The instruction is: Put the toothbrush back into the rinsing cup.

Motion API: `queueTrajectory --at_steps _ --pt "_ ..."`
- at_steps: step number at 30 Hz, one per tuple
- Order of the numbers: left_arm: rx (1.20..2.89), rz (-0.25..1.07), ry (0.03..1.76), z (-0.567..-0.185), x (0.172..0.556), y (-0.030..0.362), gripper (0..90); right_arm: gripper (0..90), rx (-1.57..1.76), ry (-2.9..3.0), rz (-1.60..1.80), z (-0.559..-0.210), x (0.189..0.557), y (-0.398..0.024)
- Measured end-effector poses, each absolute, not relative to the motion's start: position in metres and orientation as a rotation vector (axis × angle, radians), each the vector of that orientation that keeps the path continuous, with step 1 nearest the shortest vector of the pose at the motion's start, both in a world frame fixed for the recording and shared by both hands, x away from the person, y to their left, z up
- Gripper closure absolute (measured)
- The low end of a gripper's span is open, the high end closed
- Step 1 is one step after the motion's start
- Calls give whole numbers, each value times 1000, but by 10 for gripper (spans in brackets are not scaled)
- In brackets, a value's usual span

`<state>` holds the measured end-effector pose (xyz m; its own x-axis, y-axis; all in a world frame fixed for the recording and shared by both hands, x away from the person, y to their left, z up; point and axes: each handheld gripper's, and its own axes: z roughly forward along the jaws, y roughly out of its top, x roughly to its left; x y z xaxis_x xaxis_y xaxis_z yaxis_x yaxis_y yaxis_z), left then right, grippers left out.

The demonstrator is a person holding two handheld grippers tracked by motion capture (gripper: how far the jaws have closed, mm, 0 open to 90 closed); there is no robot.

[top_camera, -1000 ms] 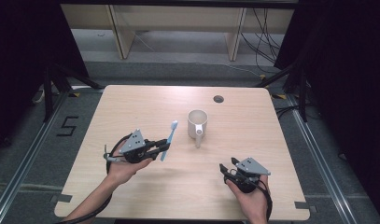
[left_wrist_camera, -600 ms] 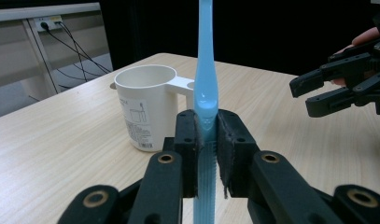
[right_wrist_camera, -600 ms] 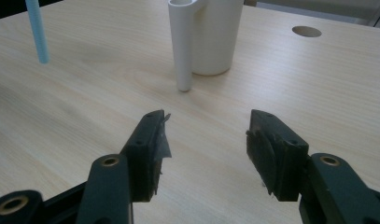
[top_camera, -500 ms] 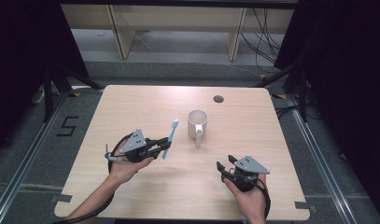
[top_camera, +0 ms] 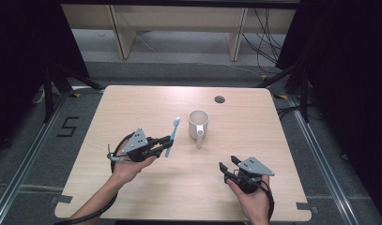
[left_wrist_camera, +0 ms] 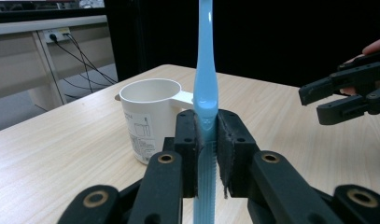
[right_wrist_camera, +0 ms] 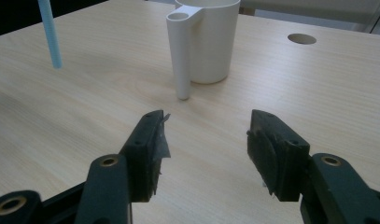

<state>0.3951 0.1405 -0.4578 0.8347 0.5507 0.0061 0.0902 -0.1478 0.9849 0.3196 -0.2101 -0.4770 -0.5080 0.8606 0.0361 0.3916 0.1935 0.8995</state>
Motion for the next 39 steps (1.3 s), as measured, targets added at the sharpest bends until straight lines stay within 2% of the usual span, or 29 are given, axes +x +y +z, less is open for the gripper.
queueTrajectory --at_steps 14,39 --pt "1672 440 494 -461 393 133 784 476 1130 1958 1346 -460 320 -194" --pt "1668 455 467 -461 395 120 784 555 1076 1882 1531 -431 339 -144"
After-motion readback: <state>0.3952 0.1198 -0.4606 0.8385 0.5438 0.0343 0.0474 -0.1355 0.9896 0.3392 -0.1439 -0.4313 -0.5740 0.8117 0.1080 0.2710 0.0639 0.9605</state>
